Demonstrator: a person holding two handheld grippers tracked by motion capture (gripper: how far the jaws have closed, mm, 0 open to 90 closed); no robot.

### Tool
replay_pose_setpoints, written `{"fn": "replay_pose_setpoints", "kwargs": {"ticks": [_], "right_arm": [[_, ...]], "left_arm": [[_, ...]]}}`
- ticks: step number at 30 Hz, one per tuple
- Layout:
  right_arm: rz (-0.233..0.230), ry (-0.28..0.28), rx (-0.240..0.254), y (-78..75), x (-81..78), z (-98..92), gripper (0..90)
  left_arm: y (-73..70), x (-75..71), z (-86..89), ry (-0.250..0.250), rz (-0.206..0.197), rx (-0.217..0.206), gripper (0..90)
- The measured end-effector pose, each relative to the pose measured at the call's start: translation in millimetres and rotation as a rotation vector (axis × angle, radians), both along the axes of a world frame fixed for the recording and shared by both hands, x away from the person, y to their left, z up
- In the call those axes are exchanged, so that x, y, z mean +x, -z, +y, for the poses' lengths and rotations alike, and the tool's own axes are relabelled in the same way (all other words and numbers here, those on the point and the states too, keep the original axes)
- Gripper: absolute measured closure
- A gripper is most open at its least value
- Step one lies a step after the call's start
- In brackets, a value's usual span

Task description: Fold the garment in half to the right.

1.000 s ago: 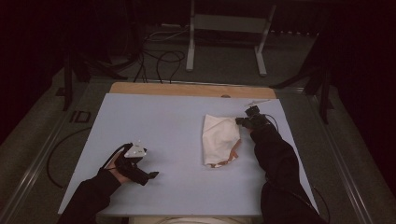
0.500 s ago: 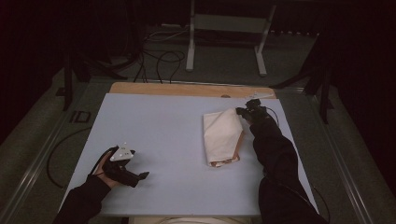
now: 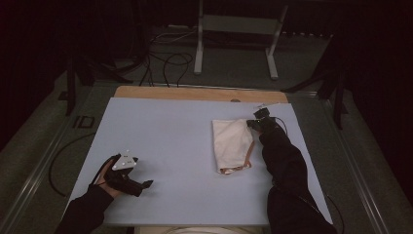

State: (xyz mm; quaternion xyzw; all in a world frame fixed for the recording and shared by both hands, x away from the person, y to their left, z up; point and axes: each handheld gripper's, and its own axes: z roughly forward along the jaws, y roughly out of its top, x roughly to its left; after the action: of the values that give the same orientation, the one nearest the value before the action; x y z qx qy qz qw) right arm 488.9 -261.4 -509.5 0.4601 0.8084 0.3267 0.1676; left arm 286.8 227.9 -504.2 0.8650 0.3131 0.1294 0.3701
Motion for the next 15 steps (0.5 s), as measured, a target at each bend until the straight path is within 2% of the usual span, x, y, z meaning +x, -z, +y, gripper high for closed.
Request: {"fn": "replay_pose_setpoints", "kwargs": {"ticks": [6,13,15], "right_arm": [[0.024,0.009,-0.033,8.7,0.8,0.9,89.8],[0.03,0.008,-0.023,8.4,1.2,0.4,89.4],[0.03,0.012,-0.013,7.4,0.6,-0.2,86.2]], "left_arm": [[-0.9,-0.7,1.7,-0.006,-0.006,0.0,0.0],[-0.6,-0.7,3.2,-0.012,-0.008,0.003,0.0],[-0.7,-0.7,3.4,-0.013,-0.009,0.003,0.0]]}}
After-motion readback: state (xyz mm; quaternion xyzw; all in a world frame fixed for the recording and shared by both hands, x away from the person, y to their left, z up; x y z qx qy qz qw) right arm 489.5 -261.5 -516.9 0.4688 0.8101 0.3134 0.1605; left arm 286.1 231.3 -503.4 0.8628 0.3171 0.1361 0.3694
